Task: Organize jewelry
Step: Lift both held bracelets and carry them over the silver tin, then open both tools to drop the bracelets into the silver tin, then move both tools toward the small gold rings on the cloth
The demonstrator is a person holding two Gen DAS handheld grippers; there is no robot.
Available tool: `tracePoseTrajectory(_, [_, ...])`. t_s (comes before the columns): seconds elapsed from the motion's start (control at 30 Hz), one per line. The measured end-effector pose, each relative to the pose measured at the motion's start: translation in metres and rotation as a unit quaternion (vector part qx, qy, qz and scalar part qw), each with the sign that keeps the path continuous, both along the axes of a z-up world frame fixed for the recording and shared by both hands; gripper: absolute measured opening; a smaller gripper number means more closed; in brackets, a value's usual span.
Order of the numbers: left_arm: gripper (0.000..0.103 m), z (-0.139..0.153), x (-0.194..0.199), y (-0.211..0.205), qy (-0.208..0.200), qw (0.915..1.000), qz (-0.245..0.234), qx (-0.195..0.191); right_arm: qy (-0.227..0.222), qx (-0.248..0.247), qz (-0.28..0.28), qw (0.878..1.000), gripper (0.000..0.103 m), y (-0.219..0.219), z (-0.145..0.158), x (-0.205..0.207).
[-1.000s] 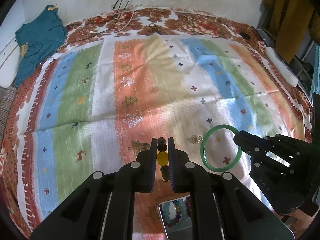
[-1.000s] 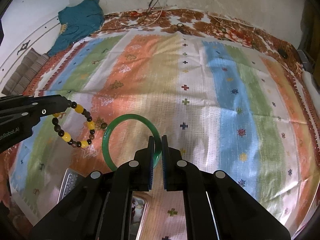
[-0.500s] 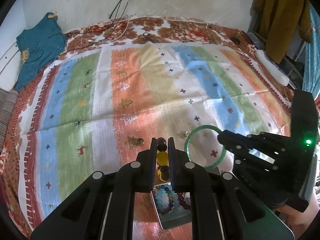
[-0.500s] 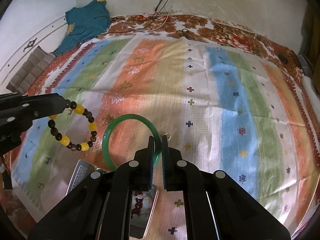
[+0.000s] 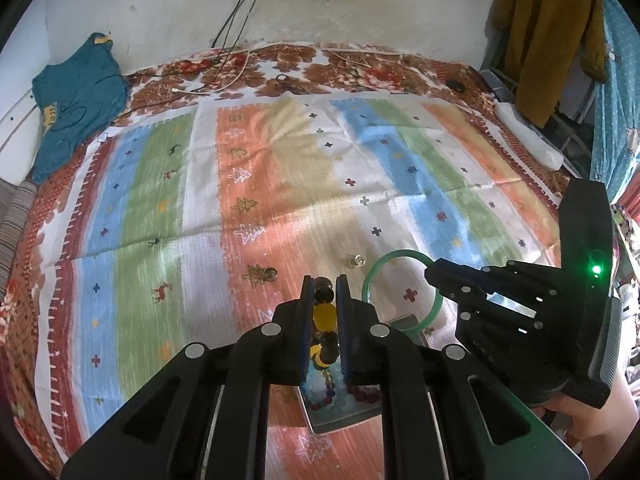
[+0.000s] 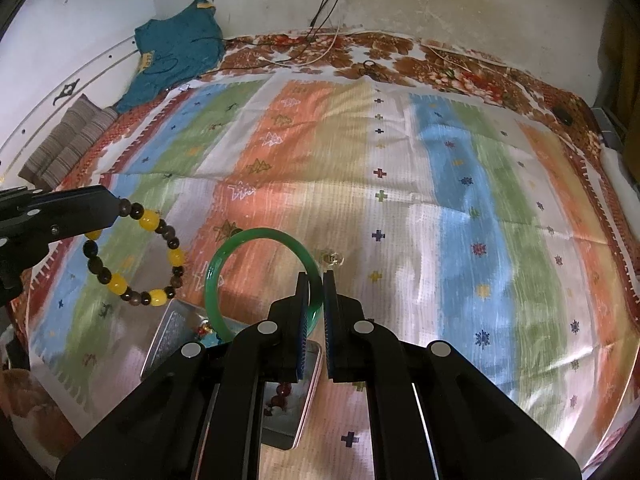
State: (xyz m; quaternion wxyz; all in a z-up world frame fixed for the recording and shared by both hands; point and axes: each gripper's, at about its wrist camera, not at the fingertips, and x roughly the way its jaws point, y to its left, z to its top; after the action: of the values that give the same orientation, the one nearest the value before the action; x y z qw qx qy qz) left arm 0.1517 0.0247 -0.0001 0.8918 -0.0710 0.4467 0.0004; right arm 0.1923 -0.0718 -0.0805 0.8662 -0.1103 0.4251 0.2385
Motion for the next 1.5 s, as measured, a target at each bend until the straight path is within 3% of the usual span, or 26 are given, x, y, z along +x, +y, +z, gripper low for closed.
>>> tracePoseTrajectory(0.53, [0.010,0.004,-0.026,-0.010,-0.012,0.9997,-0.019,-0.002,0.001,-0.003,0.010,1.000,0.008,-0.008,0.000,-0.024])
tracePoseTrajectory(1.13, [0.011,-0.008,-0.044,-0.017,0.012,0.9994,-0.028,-0.015,0.020,-0.009,0.029,0.999,0.008,-0.010,-0.006,-0.047])
tracePoseTrajectory(1.23, [0.019,-0.012,-0.044,-0.014,0.021,0.9997,-0.013,-0.004,0.026,-0.010,0.020,0.999,0.020,-0.014,-0.006,-0.045])
tracePoseTrajectory(1.3, [0.020,-0.012,-0.042,-0.011,0.023,0.9997,-0.010,-0.005,0.021,-0.017,0.011,1.000,0.035,-0.017,-0.006,-0.043])
tracePoseTrajectory(1.5, [0.032,-0.013,-0.040,-0.005,0.026,0.9997,0.002,-0.002,0.030,-0.017,-0.003,0.999,0.039,-0.021,-0.009,-0.036])
